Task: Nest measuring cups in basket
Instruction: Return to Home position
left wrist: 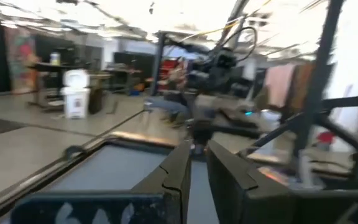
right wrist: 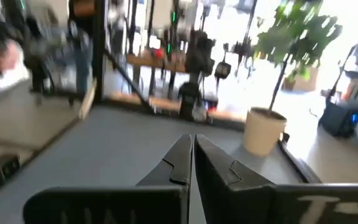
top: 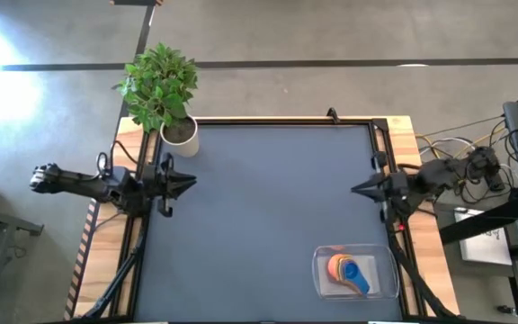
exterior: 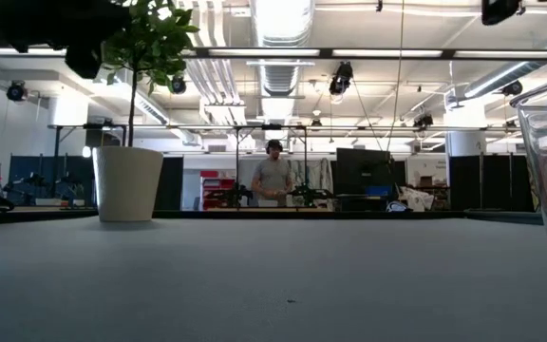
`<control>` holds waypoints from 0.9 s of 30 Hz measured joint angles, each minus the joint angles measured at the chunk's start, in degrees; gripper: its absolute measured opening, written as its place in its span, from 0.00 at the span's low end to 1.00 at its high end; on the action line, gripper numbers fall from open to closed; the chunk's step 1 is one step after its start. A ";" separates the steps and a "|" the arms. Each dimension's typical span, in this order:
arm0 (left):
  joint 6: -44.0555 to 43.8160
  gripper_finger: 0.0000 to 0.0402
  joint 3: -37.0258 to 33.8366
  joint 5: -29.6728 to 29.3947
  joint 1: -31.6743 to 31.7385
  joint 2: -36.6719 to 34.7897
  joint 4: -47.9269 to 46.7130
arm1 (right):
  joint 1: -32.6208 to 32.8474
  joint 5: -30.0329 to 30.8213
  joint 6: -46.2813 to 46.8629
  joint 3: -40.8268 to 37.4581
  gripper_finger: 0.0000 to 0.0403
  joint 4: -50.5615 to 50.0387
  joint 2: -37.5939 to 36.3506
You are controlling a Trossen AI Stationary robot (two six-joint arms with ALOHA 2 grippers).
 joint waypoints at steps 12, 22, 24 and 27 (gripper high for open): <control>-0.45 0.00 -0.42 -1.29 0.11 -16.40 -19.94 | -2.08 0.59 -2.62 -13.04 0.02 9.13 -14.63; -1.39 0.00 -3.62 0.44 0.13 -16.36 -20.59 | -2.24 0.65 -3.55 -26.52 0.02 20.45 -16.01; -0.90 0.00 -4.81 0.39 0.15 -16.56 -20.48 | -2.24 0.07 -3.55 -28.31 0.02 22.80 -16.09; -1.13 0.00 -6.90 0.39 0.15 -16.56 -20.49 | -2.21 0.07 -3.53 -30.79 0.02 24.38 -16.43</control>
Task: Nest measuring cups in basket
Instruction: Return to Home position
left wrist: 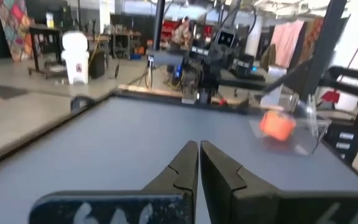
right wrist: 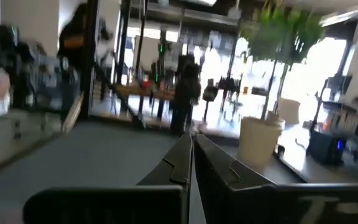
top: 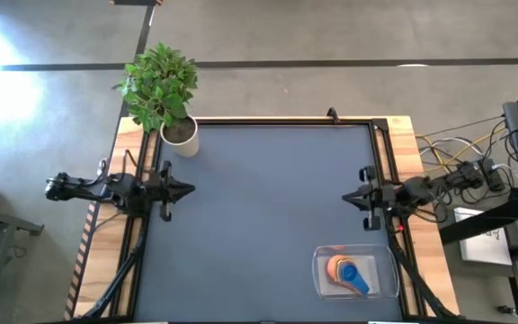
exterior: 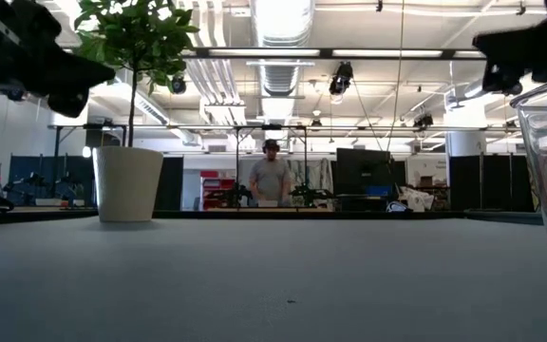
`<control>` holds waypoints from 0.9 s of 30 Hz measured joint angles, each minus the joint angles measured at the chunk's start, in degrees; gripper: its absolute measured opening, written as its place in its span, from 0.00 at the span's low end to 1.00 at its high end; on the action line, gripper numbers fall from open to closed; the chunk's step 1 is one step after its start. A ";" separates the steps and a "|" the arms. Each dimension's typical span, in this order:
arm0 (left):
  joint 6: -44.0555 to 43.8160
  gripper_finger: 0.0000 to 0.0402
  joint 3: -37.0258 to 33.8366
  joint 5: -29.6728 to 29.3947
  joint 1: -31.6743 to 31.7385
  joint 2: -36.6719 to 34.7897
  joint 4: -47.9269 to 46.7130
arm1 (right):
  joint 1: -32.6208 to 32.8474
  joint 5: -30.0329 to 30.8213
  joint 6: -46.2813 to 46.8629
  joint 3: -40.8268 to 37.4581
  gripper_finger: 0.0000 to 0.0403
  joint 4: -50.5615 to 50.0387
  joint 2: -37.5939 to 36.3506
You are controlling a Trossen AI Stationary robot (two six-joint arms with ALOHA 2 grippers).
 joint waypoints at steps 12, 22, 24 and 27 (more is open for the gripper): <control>-0.71 0.00 -3.02 4.31 0.00 0.01 4.53 | 0.04 1.12 1.97 -0.22 0.02 -1.45 0.12; -2.60 0.00 -3.03 3.95 -0.02 0.31 4.63 | 0.02 6.09 3.58 -0.24 0.02 -1.81 0.13; -2.60 0.00 -3.03 3.91 -0.02 0.36 4.72 | 0.02 6.09 3.58 -0.27 0.02 -1.81 0.13; -2.60 0.00 -3.03 3.89 -0.02 0.52 4.68 | 0.02 6.09 3.58 -0.27 0.02 -1.81 0.13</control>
